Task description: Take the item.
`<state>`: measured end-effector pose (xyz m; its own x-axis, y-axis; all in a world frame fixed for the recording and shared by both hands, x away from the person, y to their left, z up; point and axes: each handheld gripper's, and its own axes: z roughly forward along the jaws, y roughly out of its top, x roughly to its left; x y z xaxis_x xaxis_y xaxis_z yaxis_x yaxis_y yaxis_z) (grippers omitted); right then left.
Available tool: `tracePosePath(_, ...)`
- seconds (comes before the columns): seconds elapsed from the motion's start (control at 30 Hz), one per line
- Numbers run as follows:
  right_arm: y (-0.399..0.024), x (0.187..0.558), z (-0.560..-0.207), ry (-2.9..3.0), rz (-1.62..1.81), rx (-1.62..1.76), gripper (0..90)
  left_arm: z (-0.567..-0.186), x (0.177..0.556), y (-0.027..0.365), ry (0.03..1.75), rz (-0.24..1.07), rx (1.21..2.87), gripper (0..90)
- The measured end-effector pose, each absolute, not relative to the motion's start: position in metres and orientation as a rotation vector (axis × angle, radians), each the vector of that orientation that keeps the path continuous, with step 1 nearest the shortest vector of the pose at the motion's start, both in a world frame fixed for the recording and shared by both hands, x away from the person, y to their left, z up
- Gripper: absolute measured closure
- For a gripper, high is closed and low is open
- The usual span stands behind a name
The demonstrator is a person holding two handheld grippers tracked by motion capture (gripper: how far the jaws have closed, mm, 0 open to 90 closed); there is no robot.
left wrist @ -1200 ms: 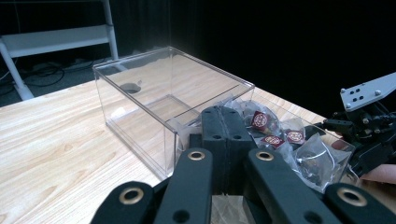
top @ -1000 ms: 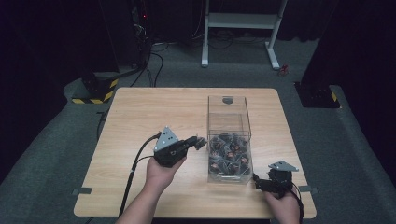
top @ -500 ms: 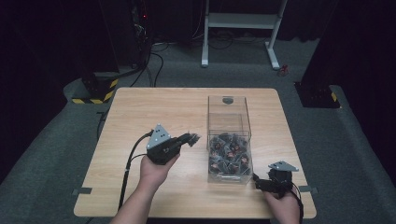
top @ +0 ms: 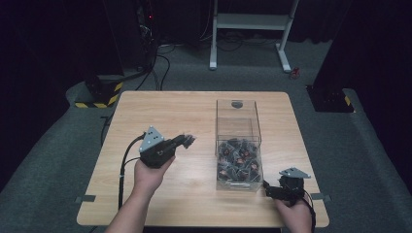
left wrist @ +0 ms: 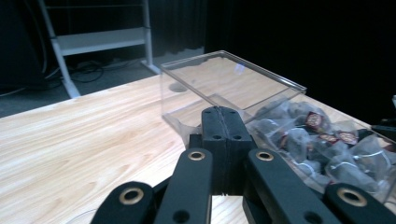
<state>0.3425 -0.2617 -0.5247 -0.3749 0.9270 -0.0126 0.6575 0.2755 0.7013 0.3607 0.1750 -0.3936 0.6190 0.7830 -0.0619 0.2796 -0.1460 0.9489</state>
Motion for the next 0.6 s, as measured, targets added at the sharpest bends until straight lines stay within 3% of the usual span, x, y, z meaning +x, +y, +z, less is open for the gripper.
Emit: tracePosePath(0.6, -0.261, 0.343, -0.525, 2.126, 0.861, 1.431, 9.7, -0.407, 0.358, 0.227, 0.989, 0.59, 1.666, 90.0)
